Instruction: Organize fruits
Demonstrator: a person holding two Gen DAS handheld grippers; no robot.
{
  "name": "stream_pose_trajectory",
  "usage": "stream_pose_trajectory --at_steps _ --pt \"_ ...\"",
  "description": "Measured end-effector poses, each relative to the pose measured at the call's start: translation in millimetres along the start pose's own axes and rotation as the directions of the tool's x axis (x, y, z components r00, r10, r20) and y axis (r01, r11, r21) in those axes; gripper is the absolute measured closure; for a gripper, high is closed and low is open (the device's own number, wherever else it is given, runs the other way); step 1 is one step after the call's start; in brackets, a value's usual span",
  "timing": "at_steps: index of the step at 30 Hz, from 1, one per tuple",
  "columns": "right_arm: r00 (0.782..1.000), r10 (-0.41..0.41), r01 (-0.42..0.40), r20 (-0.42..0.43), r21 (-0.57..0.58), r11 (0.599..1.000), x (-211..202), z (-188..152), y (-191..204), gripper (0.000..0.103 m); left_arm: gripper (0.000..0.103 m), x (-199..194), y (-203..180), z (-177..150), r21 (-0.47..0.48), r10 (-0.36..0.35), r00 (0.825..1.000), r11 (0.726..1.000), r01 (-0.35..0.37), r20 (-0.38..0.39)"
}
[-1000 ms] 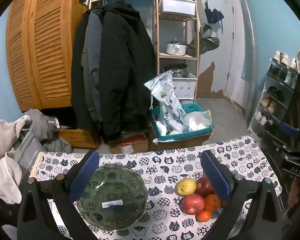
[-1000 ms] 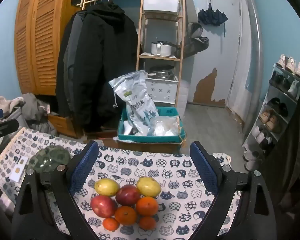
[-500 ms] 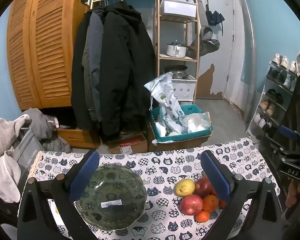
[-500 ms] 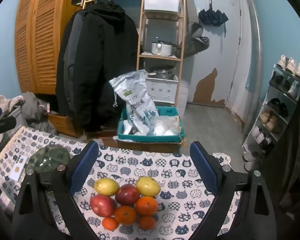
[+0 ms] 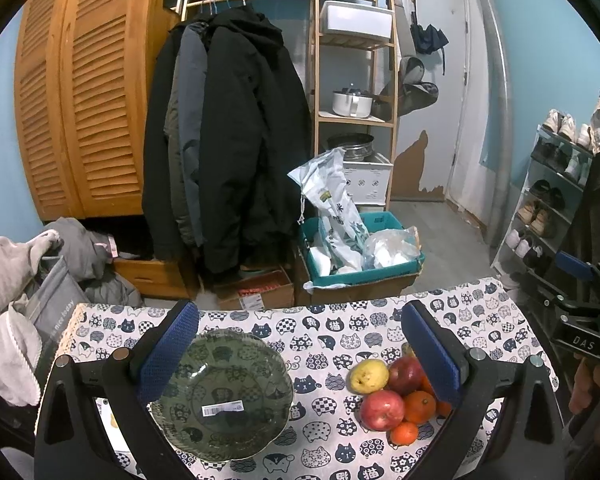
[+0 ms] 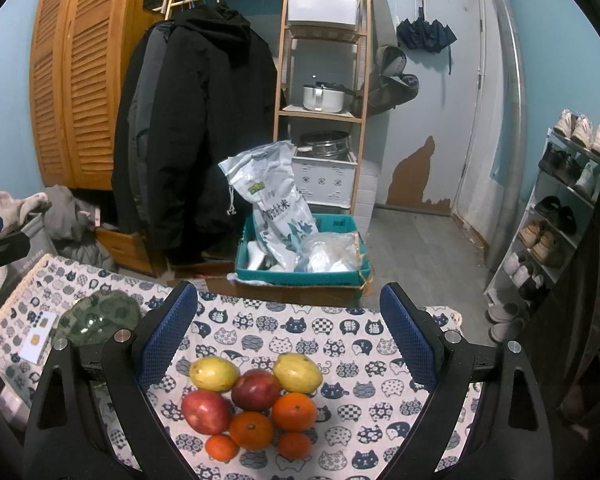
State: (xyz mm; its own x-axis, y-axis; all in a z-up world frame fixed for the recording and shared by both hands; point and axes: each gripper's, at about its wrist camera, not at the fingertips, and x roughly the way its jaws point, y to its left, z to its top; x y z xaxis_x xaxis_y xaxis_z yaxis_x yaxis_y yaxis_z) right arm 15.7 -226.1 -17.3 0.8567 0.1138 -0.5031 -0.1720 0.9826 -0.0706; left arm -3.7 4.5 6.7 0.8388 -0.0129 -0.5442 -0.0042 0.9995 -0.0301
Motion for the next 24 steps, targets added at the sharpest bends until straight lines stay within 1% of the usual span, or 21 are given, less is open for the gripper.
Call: stream_pose_trajectory --at_steps 16,24 --pt "1.000 -0.006 0.006 0.007 -0.008 1.000 -0.2 3.8 8.5 0.012 0.001 -0.2 0.4 -1.8 0.000 0.000 1.000 1.000 0.000 0.003" --pt "1.000 0.005 -0.005 0.007 0.004 1.000 -3.7 2.1 1.4 0.012 0.001 -0.2 0.5 -1.4 -0.001 -0.002 1.000 1.000 0.002 0.002"
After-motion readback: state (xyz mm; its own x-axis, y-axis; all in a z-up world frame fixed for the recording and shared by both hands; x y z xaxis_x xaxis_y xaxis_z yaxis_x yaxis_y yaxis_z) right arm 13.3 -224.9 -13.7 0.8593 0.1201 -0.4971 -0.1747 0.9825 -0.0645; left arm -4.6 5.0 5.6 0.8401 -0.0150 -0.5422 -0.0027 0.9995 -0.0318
